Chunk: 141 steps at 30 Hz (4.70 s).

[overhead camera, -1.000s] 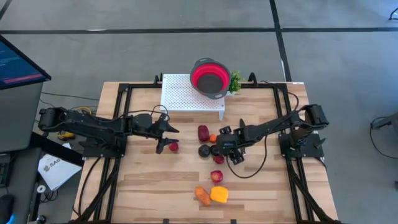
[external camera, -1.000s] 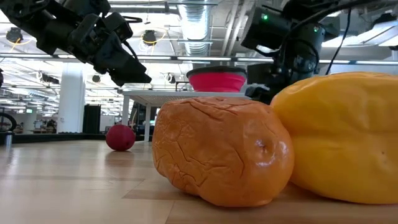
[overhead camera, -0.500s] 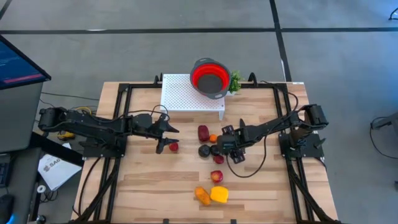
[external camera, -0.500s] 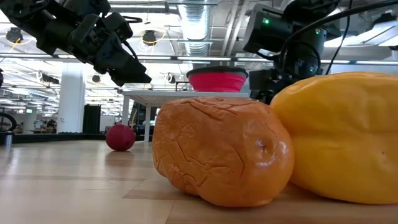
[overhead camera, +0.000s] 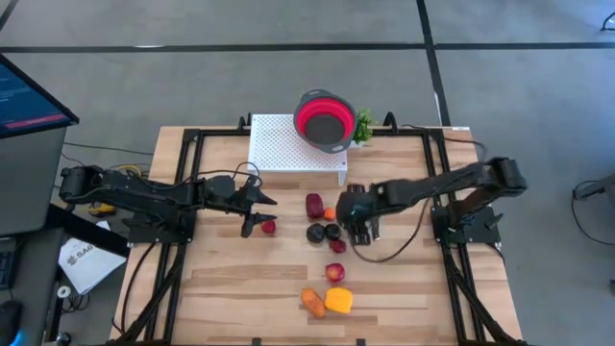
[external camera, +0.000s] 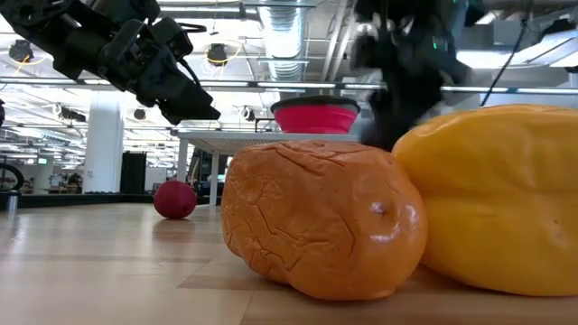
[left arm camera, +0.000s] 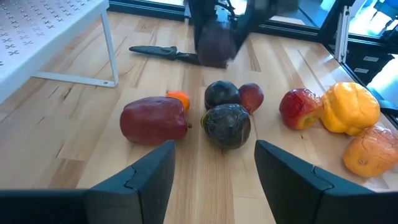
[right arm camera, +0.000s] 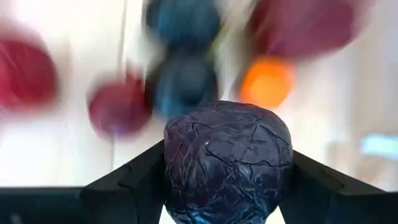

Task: Pick & Place Fruit
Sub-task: Put the right purple mangosteen into the red strainer bowl, then put the purple plum into the red strainer bowl

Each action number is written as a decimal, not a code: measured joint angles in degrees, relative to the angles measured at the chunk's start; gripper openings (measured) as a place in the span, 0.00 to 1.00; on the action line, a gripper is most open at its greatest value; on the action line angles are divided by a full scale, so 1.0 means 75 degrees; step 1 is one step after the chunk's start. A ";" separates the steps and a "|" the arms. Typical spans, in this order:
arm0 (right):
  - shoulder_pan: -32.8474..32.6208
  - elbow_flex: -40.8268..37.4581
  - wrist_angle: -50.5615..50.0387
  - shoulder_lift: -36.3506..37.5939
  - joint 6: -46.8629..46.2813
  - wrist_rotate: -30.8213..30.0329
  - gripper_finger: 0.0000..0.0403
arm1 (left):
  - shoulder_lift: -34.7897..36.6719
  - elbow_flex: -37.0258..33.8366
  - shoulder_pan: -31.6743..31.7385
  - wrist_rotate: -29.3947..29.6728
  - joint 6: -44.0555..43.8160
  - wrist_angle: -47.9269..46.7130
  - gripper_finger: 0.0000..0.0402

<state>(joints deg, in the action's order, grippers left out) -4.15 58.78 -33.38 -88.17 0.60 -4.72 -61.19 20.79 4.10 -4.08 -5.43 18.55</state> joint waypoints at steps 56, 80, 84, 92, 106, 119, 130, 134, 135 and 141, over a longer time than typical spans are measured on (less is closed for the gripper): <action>0.4761 0.5007 0.1048 -0.3035 -0.1428 -0.0959 0.65 | 0.0000 -0.0002 -0.0023 0.0976 0.0085 0.0626 0.53; 0.4757 0.5004 0.1049 -0.3035 -0.1200 -0.1603 0.69 | 0.0002 0.0001 -0.0023 0.0985 0.0058 0.0623 0.53; 0.4757 0.5004 0.1009 -0.3035 -0.1147 -0.1575 0.69 | 0.0002 0.0001 -0.0023 0.0956 0.0058 0.0623 0.53; 0.4757 0.5002 0.0904 -0.3035 -0.1054 -0.1561 0.81 | 0.0001 0.0001 -0.0024 0.0948 0.0058 0.0622 0.53; 0.3441 0.5002 0.0991 -0.1764 0.0443 -0.3224 0.76 | 0.0003 0.0004 -0.0059 0.0941 0.0055 0.0614 0.53; -0.0524 0.1957 0.0106 0.0288 -0.0438 -0.3349 0.72 | 0.0000 0.0004 -0.0070 0.0924 0.0074 0.0588 0.53; -0.1236 0.1373 -0.0041 -0.1095 -0.1670 -0.0724 0.72 | 0.0000 0.0004 -0.0067 0.0947 0.0079 0.0591 0.53; -0.1006 0.1890 -0.0725 -0.1821 -0.0847 -0.0588 0.72 | 0.0000 0.0004 -0.0067 0.0947 0.0067 0.0612 0.53; -0.0931 0.2048 -0.0857 -0.1977 -0.0709 -0.0566 0.72 | 0.0000 0.0004 -0.0067 0.0947 0.0064 0.0617 0.53; -0.0610 0.2642 -0.1579 -0.2729 0.0185 -0.0409 0.72 | 0.0001 0.0004 -0.0067 0.0944 0.0061 0.0617 0.53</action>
<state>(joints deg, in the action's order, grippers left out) -8.73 78.60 -45.23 -108.64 1.98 -7.79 -61.18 20.82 3.60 3.01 -4.97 23.18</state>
